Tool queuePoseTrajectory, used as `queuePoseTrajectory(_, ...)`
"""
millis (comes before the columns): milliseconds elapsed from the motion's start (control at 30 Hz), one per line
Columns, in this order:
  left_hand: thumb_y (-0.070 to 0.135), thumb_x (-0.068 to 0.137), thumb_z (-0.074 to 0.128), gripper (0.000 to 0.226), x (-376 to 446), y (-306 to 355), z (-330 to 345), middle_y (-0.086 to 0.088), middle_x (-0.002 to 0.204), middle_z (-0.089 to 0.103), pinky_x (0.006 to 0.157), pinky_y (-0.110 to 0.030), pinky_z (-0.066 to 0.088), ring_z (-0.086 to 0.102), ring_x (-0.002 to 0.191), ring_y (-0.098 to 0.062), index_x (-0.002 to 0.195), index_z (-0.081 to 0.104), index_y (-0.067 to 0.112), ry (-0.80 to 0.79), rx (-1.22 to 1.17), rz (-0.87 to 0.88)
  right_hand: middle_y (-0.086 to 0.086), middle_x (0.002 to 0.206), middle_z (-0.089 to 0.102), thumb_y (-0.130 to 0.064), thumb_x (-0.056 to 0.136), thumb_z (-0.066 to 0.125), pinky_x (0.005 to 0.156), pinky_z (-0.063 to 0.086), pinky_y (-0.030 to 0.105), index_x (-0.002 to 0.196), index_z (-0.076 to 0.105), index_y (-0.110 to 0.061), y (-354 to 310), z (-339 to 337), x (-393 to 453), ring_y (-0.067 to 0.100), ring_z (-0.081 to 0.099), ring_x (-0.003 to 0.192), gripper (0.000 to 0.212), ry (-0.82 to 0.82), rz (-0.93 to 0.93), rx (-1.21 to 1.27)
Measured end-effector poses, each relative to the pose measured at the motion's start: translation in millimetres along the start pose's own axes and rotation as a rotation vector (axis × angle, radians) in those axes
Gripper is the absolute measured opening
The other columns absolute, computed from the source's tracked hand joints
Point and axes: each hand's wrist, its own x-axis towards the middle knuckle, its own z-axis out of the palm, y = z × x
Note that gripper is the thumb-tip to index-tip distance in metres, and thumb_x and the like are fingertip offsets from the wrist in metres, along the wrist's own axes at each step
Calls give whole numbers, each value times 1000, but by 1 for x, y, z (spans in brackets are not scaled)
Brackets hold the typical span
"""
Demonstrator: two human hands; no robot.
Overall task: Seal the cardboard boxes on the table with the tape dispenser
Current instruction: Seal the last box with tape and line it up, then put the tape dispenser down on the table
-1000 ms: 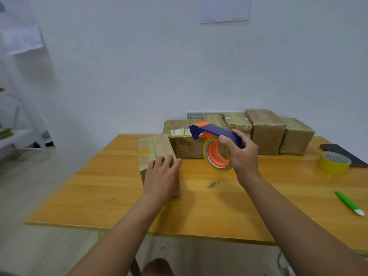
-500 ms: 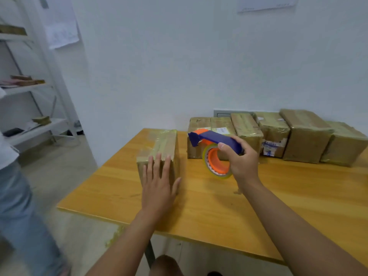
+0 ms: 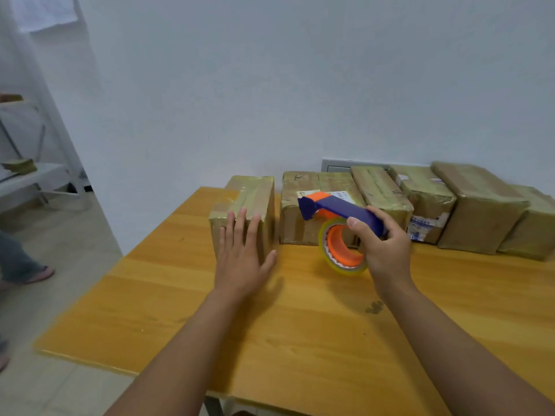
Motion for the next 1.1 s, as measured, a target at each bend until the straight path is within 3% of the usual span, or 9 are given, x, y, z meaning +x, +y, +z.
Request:
queuePoseTrajectory(167,74,83,36,92,42,-4,26,-2,164,-8,119,-40,-11,-25,147,-18,155,9,24,1,-49,-15,-14,108,62,-30,82,77,70,50,15,124,61,-24,8,6,24,2,61,95,45,15,-21,-42)
queuePoseTrajectory(467,85,82,34,100,102,-10,63,1,163,-18,119,-42,-12,-30,144,-15,156,-2,28,-54,-92,-19,-7,113,64,-32,81,77,76,53,20,128,61,-19,23,14,56,9,62,100,52,36,-60,-86)
queuePoseTrajectory(600,80,86,28,93,116,-13,76,-5,164,-9,120,-47,-3,-24,147,-21,156,5,22,-20,-58,5,-8,114,64,-38,75,81,82,54,23,129,62,-19,22,13,62,6,63,100,60,39,-58,-82)
queuePoseTrajectory(833,73,90,29,85,128,-1,71,-5,165,-6,120,-49,-3,-15,150,-25,156,7,24,-61,12,-46,-15,102,61,-19,83,76,71,48,9,121,62,-18,14,4,61,-14,59,84,40,54,-96,-80)
queuePoseTrajectory(1000,68,92,37,88,119,6,53,-8,162,-19,120,-48,-8,-22,148,-26,156,-5,25,-123,21,-65,-13,106,63,-25,82,76,70,49,10,122,63,-20,5,-5,50,-6,61,89,43,52,-94,-70)
queuePoseTrajectory(1100,55,95,47,83,101,22,33,-11,164,-4,121,-44,3,-7,151,-26,157,5,18,-11,-113,-24,-12,108,64,-25,82,77,71,51,14,122,63,-23,-1,-14,40,-1,63,92,42,50,-78,-30)
